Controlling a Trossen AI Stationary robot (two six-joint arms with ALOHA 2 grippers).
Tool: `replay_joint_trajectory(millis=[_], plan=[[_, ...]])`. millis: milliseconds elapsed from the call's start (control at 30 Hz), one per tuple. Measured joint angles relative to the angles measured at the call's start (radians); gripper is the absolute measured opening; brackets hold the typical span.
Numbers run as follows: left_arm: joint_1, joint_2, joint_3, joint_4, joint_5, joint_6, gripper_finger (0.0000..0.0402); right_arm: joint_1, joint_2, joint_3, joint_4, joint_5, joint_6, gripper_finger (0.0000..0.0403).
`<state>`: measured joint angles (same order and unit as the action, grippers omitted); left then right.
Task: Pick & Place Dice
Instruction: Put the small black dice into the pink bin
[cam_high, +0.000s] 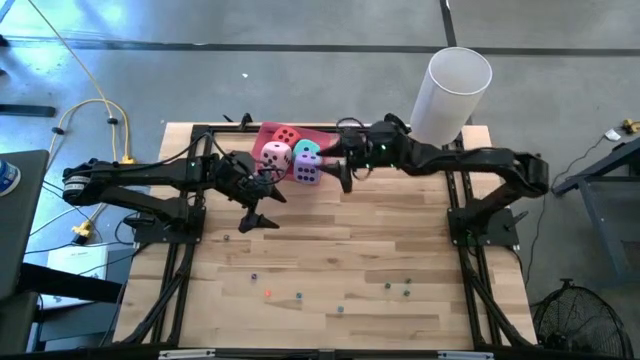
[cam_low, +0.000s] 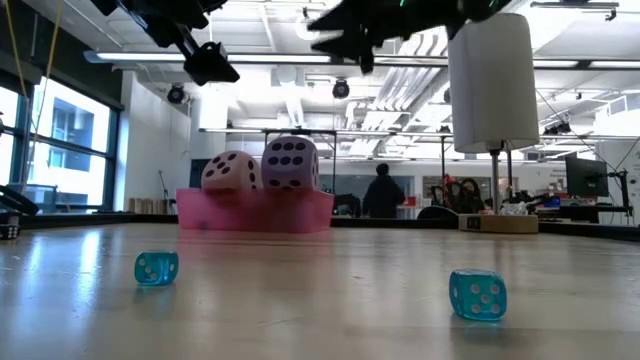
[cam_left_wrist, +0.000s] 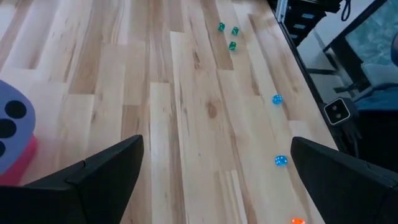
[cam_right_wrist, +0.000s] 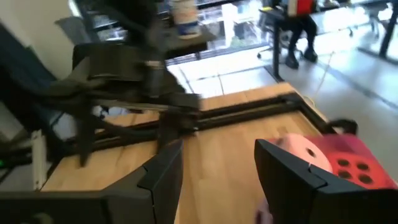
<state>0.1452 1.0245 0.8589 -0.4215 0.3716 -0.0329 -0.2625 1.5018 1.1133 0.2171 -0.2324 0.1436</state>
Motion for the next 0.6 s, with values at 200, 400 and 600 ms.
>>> replay_joint_trajectory(millis=[200,400,600], plan=[[0.000,0.000,0.000,0.004,0.000,0.006,0.0397,0.145,-0.025,0.000,-0.036,0.121,-0.155,0.0188],[-0.004,0.000,0.000,0.004,-0.001,0.010,0.0397,0.277,-0.025,0.000,-0.154,0.335,-0.261,0.0188],[0.000,0.000,0.000,-0.053,-0.017,0.099,0.0397,0.371,-0.025,0.000,-0.203,0.389,-0.201,0.0188]])
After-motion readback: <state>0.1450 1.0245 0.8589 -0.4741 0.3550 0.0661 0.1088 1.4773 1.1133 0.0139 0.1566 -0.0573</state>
